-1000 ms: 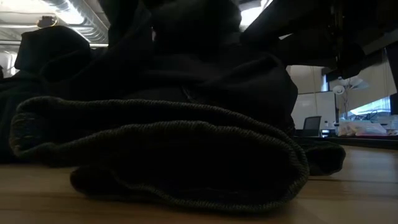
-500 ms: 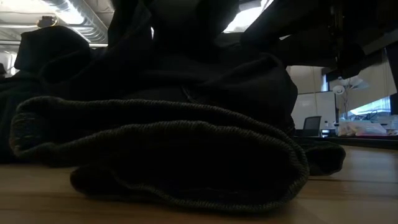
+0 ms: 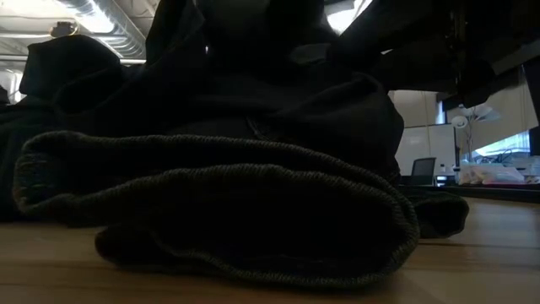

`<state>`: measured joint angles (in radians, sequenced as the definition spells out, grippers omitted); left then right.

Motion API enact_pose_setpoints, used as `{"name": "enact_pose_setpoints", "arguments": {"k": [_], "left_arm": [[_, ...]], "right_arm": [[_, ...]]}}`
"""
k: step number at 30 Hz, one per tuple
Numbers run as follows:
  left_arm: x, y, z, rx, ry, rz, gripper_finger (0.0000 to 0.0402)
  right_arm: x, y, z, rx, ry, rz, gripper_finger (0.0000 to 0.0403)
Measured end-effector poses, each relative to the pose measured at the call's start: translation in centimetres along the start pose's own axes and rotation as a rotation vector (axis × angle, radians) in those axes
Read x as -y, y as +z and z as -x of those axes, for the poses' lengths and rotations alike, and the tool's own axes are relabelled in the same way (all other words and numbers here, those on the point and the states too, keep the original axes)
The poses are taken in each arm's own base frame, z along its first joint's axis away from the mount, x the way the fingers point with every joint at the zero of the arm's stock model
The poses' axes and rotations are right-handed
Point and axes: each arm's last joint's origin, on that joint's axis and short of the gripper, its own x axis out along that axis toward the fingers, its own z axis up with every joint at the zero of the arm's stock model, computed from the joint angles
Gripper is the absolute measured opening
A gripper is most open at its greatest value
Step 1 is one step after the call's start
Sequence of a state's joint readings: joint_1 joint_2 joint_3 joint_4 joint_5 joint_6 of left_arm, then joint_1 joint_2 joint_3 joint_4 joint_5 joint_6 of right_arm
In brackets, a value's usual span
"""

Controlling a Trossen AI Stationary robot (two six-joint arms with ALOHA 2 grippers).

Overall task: Sort clothes
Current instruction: Put the green shirt into the white bin

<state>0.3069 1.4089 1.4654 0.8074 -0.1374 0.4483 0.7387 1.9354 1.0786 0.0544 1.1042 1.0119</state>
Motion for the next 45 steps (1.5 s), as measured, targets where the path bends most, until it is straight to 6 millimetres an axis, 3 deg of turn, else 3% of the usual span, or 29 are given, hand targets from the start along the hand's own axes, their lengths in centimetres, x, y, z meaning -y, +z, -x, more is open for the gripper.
{"name": "enact_pose_setpoints", "arguments": {"k": [9,19,31,45], "left_arm": [[1.7,-6.3,-0.1,-0.293,-0.093,0.032,0.0013],[3.8,-11.2,1.2,-0.597,-0.19,0.08,0.0013],[4.6,-14.0,4.7,-1.046,-0.366,-0.02,0.0033],[4.4,-15.6,8.5,-1.458,-0.433,-0.024,0.0146]], "right_arm": [[0.0,0.0,0.0,-0.006,0.004,-0.001,0.0188],[-0.1,-0.1,0.0,-0.02,0.014,-0.002,0.0188],[-0.1,0.0,0.0,-0.02,0.015,-0.005,0.0188],[-0.2,0.0,0.0,-0.017,0.02,-0.016,0.0188]]}}
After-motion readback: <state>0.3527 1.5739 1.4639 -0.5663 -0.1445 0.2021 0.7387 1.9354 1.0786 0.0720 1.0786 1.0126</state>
